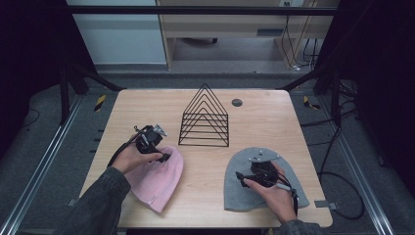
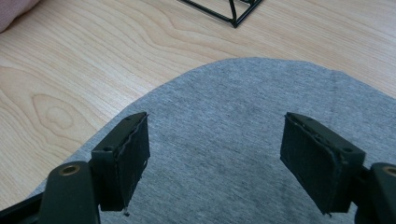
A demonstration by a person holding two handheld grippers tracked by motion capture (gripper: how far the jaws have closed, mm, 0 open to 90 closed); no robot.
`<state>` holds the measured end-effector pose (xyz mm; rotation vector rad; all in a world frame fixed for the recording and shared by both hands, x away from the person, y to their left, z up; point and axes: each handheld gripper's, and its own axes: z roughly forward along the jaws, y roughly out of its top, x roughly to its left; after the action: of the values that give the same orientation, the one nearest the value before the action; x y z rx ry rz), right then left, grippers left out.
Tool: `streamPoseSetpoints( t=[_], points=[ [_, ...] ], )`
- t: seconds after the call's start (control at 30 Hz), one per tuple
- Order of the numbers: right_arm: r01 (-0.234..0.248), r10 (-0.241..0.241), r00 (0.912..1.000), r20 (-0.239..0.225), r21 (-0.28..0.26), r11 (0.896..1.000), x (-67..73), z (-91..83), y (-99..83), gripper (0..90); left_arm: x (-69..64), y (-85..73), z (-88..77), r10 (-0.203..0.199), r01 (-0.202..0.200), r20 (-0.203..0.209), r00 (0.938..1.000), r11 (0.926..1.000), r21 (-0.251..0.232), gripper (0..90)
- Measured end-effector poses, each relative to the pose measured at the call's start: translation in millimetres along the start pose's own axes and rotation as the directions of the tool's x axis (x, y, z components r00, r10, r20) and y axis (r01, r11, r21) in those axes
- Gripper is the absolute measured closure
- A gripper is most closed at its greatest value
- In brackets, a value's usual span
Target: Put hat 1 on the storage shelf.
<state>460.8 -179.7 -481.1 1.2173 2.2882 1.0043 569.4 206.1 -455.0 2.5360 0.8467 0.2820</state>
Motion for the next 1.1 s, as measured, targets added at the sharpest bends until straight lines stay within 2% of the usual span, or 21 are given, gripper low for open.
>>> streamPoseSetpoints(
  t=[0.07,0.13,0.3,0.37,0.43,0.53,0.57,0.7,0.8,0.83,0.87,0.97,1.1],
  points=[
    [0.000,0.000,1.0000,0.003,0.001,1.000,0.1,-0.3,0.1,24.1,-1.4,-2.4,3.9,-0.008,0.007,0.027,0.9996,0.9999,0.009,30.1],
    [-0.002,0.002,1.0000,0.003,0.001,1.000,0.1,-0.2,0.2,24.2,-2.7,-2.8,4.4,-0.006,0.006,0.033,0.9994,1.0000,0.008,38.9],
    [0.003,-0.003,1.0000,0.009,-0.009,1.000,-0.6,-1.5,0.7,24.3,-7.7,-3.0,3.7,0.012,-0.013,0.062,0.9980,0.9996,0.024,69.0],
    [0.002,-0.002,1.0000,0.008,-0.009,1.000,-0.6,-1.6,0.8,24.3,-9.0,-3.3,3.9,0.012,-0.013,0.060,0.9981,0.9996,0.025,71.9],
    [0.003,-0.003,0.9999,0.012,-0.010,1.000,-0.4,-1.8,0.8,24.4,-10.9,-4.3,1.9,0.006,-0.007,0.045,0.9990,0.9999,0.014,79.6],
    [0.000,0.000,0.9999,0.012,-0.016,1.000,0.1,-2.3,1.0,24.5,-12.1,-6.1,-6.9,-0.008,0.008,0.023,0.9997,0.9999,-0.012,81.6],
    [0.001,-0.001,1.0000,0.009,-0.021,1.000,0.8,-2.7,1.5,24.6,-14.0,-6.9,-16.6,-0.012,0.012,0.013,0.9998,0.9991,-0.041,82.0],
    [0.001,-0.001,1.0000,0.008,-0.033,0.999,2.2,-3.5,2.6,24.9,-22.0,-6.5,-38.6,0.010,-0.011,-0.014,0.9999,0.9961,-0.088,82.5],
    [0.003,-0.003,0.9999,0.011,-0.043,0.999,3.3,-4.1,3.0,25.0,-30.8,-5.1,-58.9,0.027,-0.031,-0.035,0.9990,0.9906,-0.133,82.6],
    [0.003,-0.003,0.9999,0.011,-0.043,0.999,3.3,-4.1,3.0,25.0,-30.8,-5.1,-58.9,0.027,-0.031,-0.035,0.9990,0.9906,-0.133,82.6],
    [0.007,-0.006,1.0000,0.002,-0.051,0.999,4.2,-4.0,3.7,25.0,-36.0,-4.5,-70.7,0.029,-0.036,-0.044,0.9986,0.9855,-0.166,82.8],
    [-0.002,0.000,0.9999,-0.017,-0.078,0.997,6.5,-5.6,6.8,25.1,-42.6,-3.0,-85.2,0.045,-0.056,-0.060,0.9972,0.9800,-0.191,82.9],
    [0.013,-0.017,0.9993,-0.034,-0.107,0.994,12.8,-9.1,13.1,25.2,-50.0,0.2,-101.9,0.063,-0.080,-0.085,0.9943,0.9739,-0.212,82.9]
  ],
)
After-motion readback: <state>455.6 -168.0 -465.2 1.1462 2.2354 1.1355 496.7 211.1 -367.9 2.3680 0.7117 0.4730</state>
